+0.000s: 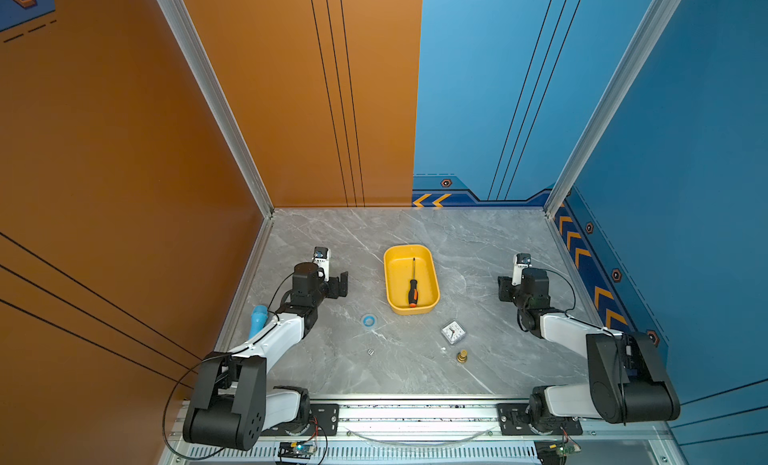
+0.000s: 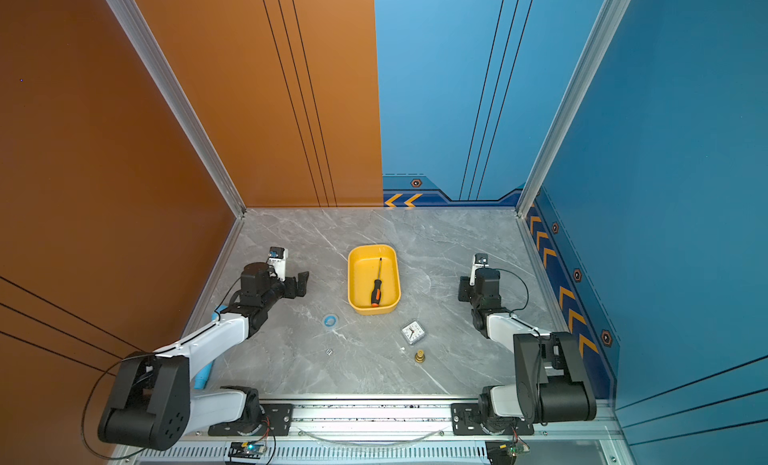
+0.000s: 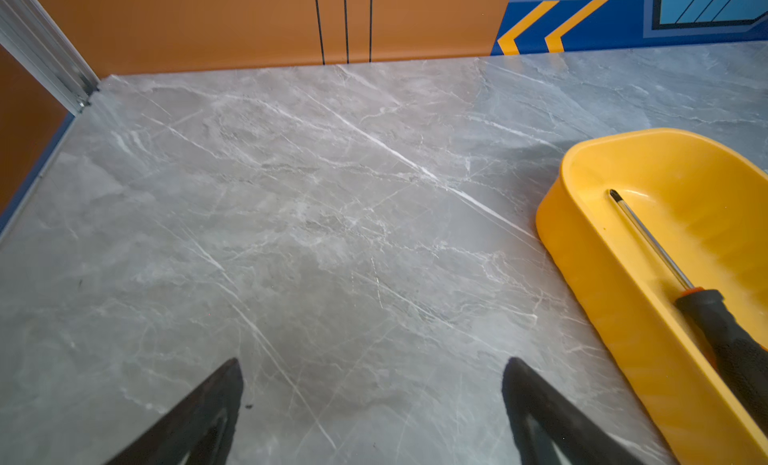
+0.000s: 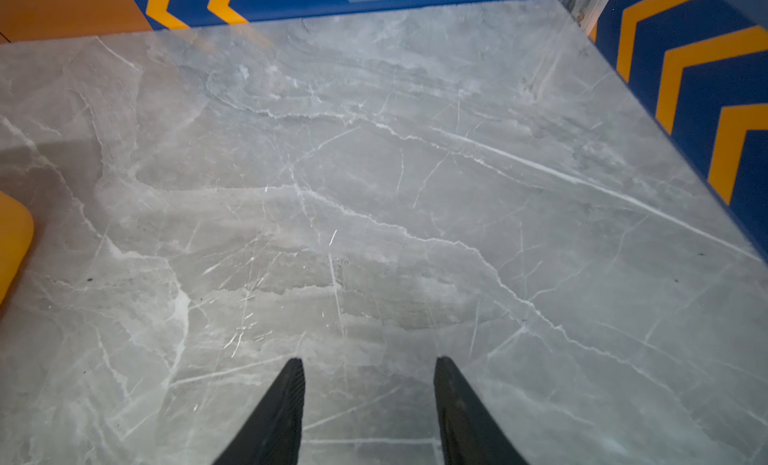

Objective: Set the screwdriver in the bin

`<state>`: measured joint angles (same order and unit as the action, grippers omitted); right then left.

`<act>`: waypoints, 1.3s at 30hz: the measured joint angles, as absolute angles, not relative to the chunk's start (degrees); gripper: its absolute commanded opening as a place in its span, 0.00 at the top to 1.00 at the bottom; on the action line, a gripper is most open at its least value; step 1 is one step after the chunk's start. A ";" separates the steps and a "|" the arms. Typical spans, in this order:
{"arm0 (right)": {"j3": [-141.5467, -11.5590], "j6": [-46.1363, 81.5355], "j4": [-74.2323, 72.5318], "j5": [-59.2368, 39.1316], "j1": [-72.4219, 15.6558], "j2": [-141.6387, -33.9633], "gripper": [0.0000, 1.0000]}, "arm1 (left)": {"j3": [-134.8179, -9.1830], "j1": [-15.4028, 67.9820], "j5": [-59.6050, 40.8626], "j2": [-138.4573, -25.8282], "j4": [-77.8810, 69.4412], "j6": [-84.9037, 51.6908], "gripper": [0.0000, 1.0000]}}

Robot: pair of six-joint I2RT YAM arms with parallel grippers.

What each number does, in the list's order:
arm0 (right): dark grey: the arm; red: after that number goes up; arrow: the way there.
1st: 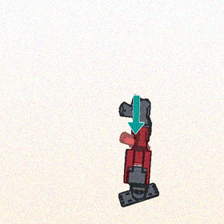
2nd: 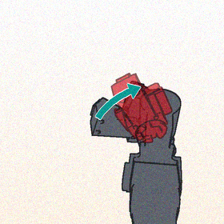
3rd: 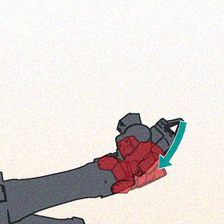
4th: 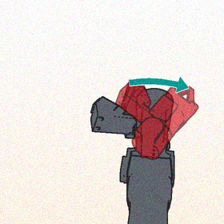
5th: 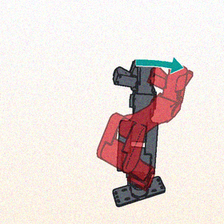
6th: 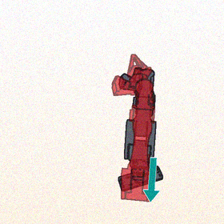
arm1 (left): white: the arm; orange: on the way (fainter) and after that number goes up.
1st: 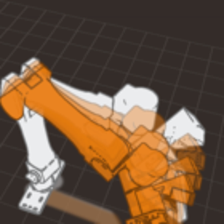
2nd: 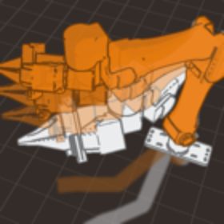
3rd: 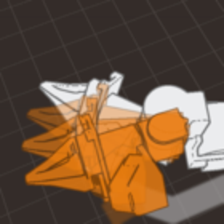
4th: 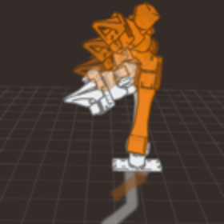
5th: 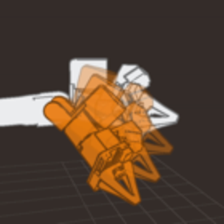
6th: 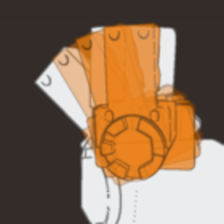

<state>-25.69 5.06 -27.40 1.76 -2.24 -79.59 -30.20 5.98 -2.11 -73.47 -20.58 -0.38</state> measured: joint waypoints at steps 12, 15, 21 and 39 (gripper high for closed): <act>-18.00 4.27 -53.30 4.29 -1.10 -87.55 0.51 | -28.86 3.01 -1.52 -75.57 -31.97 1.32 0.02; -17.85 4.25 -55.33 4.36 -1.10 -88.51 0.50 | -27.81 2.90 -1.58 -75.42 -33.30 1.37 0.02; -18.81 4.25 -55.68 4.34 -1.10 -88.51 0.50 | -23.99 2.31 -1.50 -75.13 -35.11 1.76 0.02; -20.43 4.27 -53.58 4.32 -1.10 -88.51 0.39 | -21.21 0.12 1.08 -89.58 -51.51 1.34 0.02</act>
